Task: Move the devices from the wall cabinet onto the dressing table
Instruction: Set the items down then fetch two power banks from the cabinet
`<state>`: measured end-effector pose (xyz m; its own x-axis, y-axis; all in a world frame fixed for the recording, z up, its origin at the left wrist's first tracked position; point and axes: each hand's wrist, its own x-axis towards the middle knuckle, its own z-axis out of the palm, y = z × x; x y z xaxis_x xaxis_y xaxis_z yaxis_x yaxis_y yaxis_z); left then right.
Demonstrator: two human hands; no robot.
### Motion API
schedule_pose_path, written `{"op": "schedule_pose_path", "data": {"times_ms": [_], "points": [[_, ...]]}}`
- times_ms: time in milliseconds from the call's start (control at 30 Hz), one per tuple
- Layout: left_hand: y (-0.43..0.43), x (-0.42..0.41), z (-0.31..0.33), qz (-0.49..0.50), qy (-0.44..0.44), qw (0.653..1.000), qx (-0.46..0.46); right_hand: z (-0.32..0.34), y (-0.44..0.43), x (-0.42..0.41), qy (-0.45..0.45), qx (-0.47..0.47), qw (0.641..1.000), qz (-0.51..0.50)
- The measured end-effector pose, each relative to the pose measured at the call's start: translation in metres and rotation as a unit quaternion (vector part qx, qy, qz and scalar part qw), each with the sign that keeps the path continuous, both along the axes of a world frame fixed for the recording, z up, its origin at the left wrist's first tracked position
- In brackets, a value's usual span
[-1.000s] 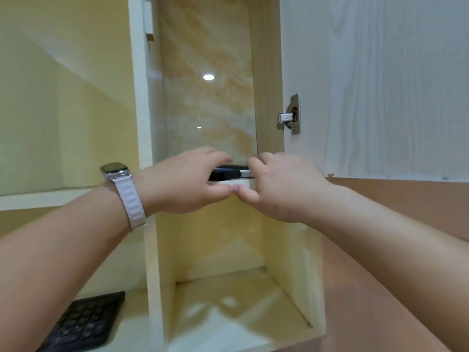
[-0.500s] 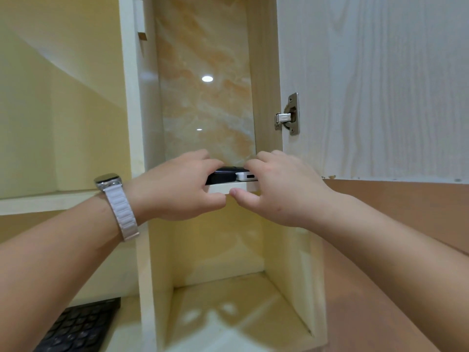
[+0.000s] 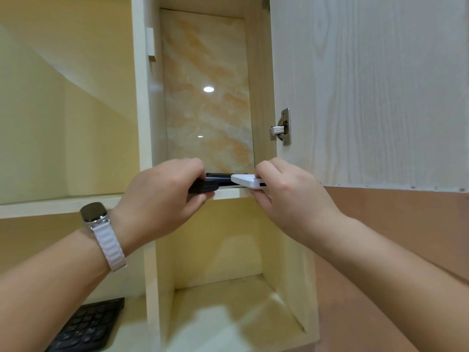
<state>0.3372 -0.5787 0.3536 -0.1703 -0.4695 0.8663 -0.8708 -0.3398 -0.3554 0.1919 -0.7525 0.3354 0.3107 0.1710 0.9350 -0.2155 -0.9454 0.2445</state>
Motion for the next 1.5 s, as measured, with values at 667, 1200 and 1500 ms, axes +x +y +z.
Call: {"op": "schedule_pose_path", "data": {"times_ms": [667, 1200, 1500], "points": [[0.043, -0.033, -0.057, 0.088, 0.080, 0.983, -0.139, -0.075, -0.007, -0.039, -0.097, 0.214, 0.971, 0.046], [-0.004, -0.089, -0.188, -0.196, 0.535, 0.802, -0.176, -0.180, 0.028, -0.069, -0.095, 0.547, 0.791, 0.256], [-0.022, -0.093, -0.266, -0.339, 0.695, 0.632, -0.049, -0.235, 0.045, -0.088, -0.103, 0.623, 0.757, 0.167]]}}
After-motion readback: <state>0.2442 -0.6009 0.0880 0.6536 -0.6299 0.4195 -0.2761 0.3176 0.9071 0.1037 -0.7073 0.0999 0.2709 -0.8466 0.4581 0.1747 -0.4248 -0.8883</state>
